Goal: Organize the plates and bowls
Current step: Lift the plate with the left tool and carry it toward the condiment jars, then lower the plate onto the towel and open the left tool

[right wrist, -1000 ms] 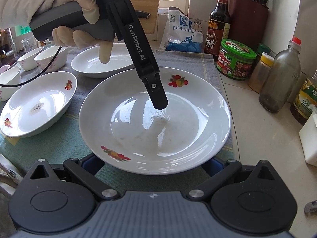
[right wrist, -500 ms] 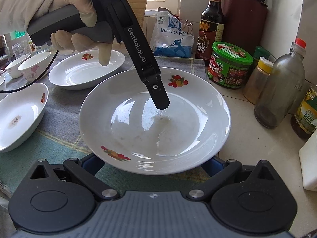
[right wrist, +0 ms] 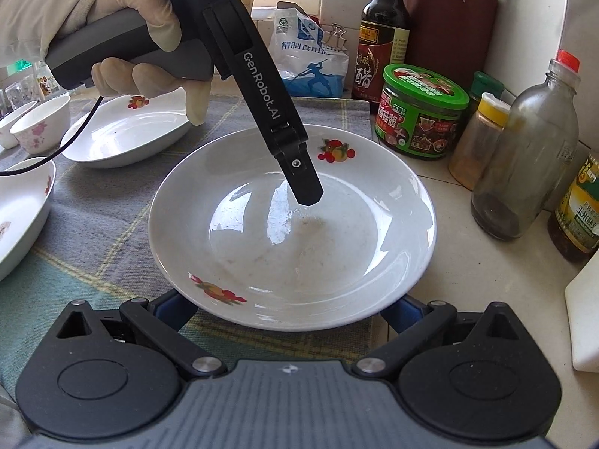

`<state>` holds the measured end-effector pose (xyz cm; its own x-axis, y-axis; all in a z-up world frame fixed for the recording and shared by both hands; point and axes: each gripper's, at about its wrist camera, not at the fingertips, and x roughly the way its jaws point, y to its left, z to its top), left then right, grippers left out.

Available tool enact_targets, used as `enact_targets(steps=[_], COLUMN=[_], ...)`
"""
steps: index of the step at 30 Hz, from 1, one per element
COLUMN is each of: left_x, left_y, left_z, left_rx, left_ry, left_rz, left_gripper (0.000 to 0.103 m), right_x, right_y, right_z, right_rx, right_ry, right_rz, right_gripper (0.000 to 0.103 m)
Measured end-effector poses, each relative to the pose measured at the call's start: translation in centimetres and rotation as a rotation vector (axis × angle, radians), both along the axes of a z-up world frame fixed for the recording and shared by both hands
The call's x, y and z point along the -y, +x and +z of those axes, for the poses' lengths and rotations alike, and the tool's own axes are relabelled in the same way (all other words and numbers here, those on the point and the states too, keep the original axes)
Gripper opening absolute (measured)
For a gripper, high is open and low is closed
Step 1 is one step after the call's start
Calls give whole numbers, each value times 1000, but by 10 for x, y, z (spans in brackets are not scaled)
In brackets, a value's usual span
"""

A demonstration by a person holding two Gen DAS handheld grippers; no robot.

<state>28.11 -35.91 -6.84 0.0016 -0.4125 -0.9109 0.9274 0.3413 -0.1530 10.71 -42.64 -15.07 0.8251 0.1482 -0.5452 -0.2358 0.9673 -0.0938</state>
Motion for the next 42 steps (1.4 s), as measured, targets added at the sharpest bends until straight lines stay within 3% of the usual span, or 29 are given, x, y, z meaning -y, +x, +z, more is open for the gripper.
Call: enact_targets(steps=[14,24,32,42], left_x=[0,-24,-67,-163], left_y=[-4,-23,-53,-115], left_z=[-3,24,58,91], left_rx=[24,104,189,279], left_ry=[-22,-85,-170,-318], left_rz=[25,89,150,271], left_gripper=[79,80,84,92], right_x=[2,1,-12,-68], right_y=[-2,-27,-51,-77], right_z=[-1,5,16,37], right_rx=[-1,32,69,125], right_ry=[13,36,66,53], right_rz=[-10,-42,-47,-21], right_gripper=[103,103,103,103])
